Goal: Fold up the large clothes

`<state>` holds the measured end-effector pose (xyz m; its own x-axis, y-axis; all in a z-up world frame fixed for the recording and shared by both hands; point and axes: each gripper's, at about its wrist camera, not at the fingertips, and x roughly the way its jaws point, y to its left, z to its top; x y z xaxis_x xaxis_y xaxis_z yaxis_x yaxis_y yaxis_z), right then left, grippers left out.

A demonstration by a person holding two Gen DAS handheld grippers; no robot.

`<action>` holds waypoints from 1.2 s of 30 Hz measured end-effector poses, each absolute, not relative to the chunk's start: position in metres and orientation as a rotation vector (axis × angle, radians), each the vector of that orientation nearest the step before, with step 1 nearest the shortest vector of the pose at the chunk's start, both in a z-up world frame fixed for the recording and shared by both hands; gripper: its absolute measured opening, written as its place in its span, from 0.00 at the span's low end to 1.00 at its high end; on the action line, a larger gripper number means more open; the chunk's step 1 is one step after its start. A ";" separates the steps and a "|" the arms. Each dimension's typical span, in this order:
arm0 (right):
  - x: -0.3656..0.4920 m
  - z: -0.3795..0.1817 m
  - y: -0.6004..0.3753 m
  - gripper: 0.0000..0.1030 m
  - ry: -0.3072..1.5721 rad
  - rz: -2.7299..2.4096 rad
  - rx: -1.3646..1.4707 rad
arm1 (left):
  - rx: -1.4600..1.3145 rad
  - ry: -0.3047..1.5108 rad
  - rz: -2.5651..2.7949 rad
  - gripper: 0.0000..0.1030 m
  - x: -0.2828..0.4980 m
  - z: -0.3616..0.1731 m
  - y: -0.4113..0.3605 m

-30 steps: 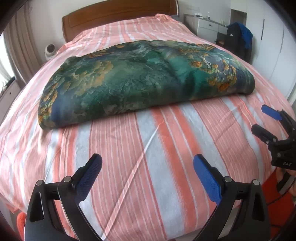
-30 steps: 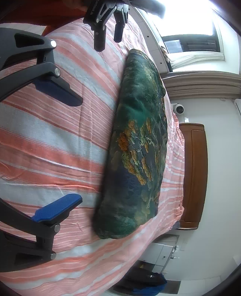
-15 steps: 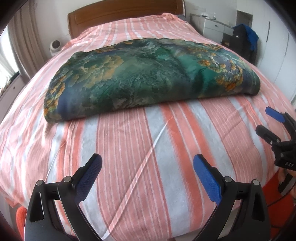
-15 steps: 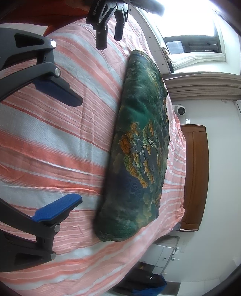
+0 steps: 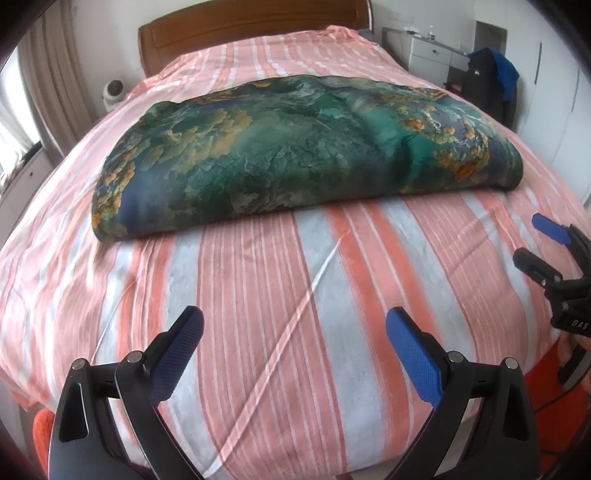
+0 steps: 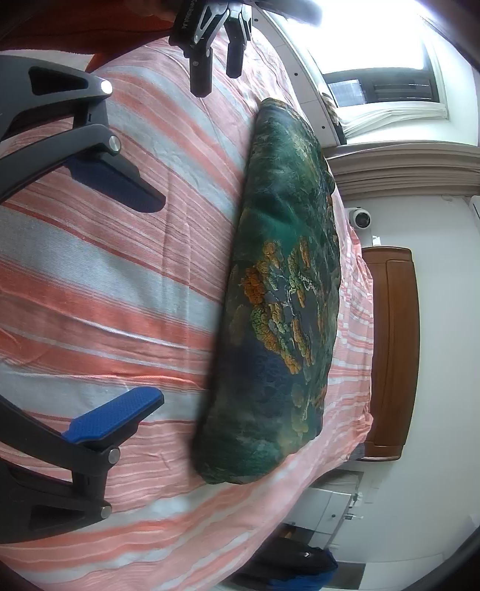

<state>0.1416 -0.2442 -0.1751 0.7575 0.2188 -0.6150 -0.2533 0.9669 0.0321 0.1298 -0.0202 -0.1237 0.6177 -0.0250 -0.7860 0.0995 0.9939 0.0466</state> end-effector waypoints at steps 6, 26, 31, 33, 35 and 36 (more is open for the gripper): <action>0.142 -0.175 -0.244 0.92 0.666 0.256 -0.054 | 0.083 0.900 -0.066 0.96 0.131 -0.125 -0.018; 0.207 -0.200 -0.385 0.98 0.631 0.080 0.880 | 0.033 0.881 -0.040 0.96 0.138 -0.127 0.000; 0.250 -0.205 -0.380 0.72 0.684 -0.025 0.925 | 0.060 0.827 -0.047 0.96 0.148 -0.092 0.001; 0.243 -0.191 -0.376 0.53 0.641 -0.041 0.877 | 0.053 0.787 -0.075 0.96 0.156 -0.069 0.002; 0.231 -0.168 -0.363 0.41 0.594 -0.024 0.781 | 0.024 0.756 -0.143 0.96 0.174 -0.040 -0.002; 0.224 -0.154 -0.356 0.35 0.569 -0.016 0.707 | 0.009 0.748 -0.180 0.96 0.184 -0.027 -0.006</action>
<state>0.2243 -0.3558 -0.1541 0.8490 0.1741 -0.4989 0.2013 0.7664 0.6100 0.1838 -0.0062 -0.0272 0.7185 -0.1598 -0.6769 0.1665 0.9845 -0.0557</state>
